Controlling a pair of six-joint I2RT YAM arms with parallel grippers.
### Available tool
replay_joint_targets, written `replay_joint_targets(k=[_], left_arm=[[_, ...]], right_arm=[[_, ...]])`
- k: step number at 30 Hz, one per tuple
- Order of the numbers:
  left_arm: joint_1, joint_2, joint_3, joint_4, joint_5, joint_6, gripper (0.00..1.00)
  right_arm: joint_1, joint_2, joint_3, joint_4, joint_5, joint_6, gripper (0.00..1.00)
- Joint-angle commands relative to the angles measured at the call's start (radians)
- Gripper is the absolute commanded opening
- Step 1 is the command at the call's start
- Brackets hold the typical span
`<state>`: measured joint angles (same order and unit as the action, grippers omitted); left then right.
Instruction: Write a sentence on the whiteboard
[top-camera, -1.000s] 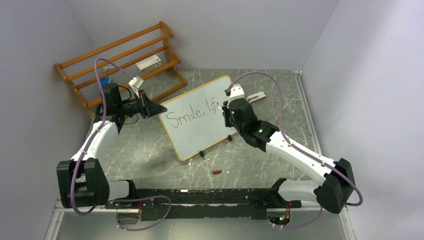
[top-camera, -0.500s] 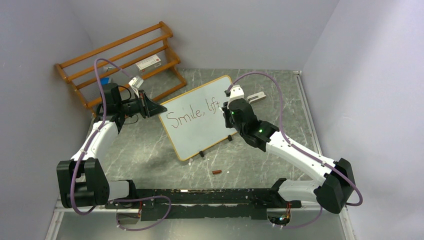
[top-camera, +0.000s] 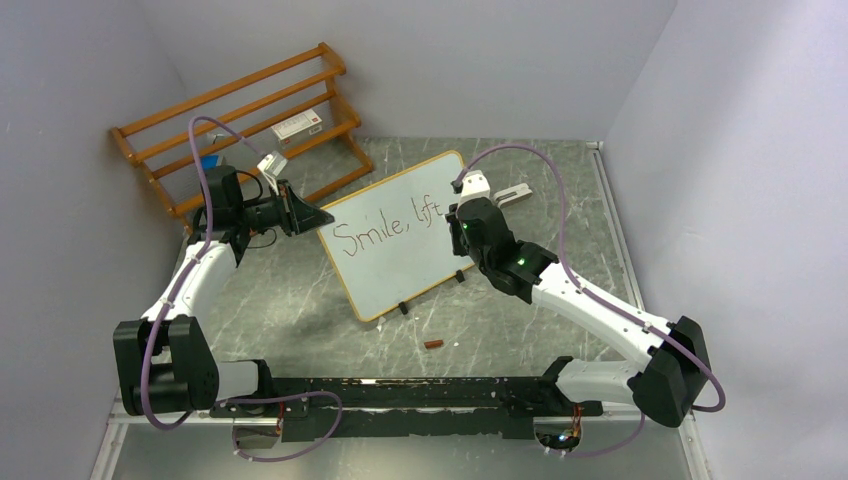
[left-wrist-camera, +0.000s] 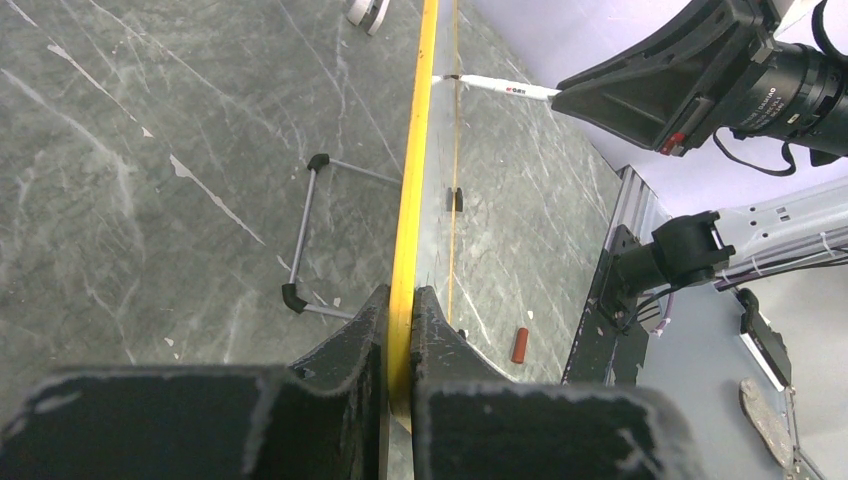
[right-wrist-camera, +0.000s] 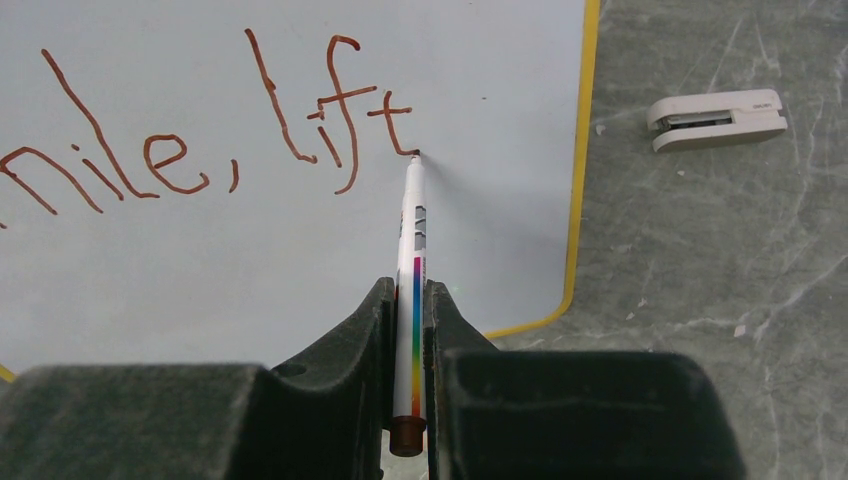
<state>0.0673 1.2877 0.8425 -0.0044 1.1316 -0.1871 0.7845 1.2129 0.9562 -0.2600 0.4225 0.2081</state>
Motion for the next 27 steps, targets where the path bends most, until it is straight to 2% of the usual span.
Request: replay_joint_targets(k=[1, 14, 27], left_arm=[[-0.001, 0.035, -0.01, -0.051, -0.123, 0.1, 0.05], [-0.003, 0.033, -0.011, -0.051, -0.128, 0.099, 0.05], [-0.007, 0.016, -0.027, -0.05, -0.146, 0.089, 0.05]], right_arm=[[-0.008, -0.017, -0.018, 0.029, 0.031, 0.004, 0.0], [0.019, -0.105, -0.049, 0.044, 0.002, -0.01, 0.0], [0.266, -0.167, -0.081, -0.003, 0.147, -0.017, 0.0]])
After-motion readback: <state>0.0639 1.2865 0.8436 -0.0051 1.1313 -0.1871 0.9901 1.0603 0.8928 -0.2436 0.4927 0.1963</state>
